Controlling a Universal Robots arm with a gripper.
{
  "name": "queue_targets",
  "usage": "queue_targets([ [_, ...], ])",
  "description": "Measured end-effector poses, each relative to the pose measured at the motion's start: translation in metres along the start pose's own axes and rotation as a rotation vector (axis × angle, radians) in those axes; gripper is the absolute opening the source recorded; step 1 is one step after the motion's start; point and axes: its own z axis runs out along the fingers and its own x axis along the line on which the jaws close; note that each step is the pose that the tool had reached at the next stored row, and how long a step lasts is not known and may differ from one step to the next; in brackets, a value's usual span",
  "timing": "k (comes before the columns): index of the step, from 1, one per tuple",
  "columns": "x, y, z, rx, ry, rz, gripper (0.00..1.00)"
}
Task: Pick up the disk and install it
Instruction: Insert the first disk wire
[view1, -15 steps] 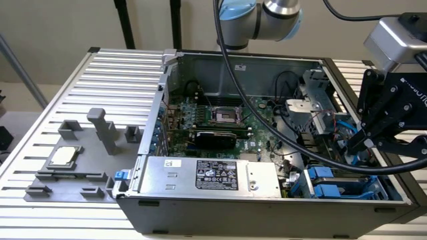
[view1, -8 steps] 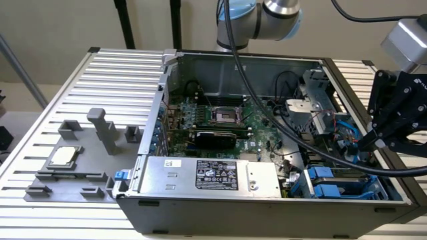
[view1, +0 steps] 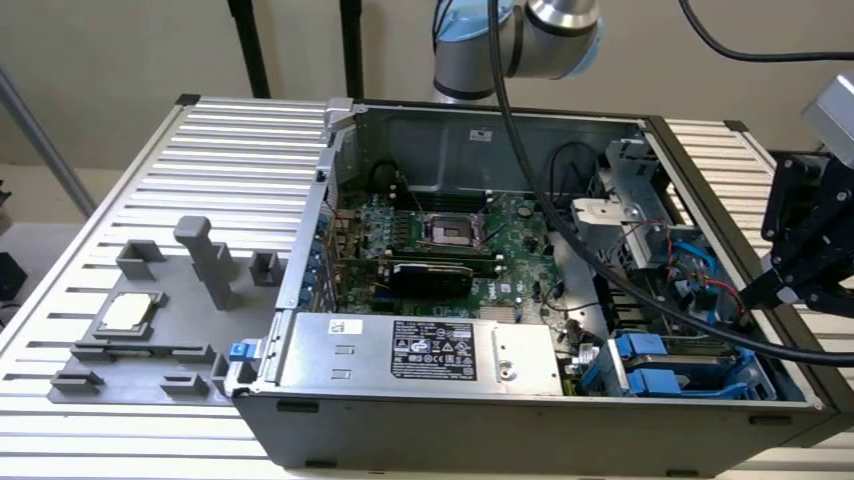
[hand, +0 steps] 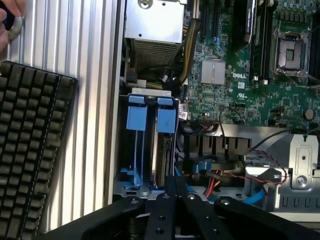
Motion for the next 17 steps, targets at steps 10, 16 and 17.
queue_targets([
  [10, -0.019, -0.0042, 0.0202, -0.0014, 0.0006, -0.014, 0.12],
  [16, -0.018, -0.0051, 0.0311, -0.0017, 0.001, -0.016, 0.12],
  [17, -0.018, -0.0052, 0.0328, -0.0017, 0.0011, -0.016, 0.12],
])
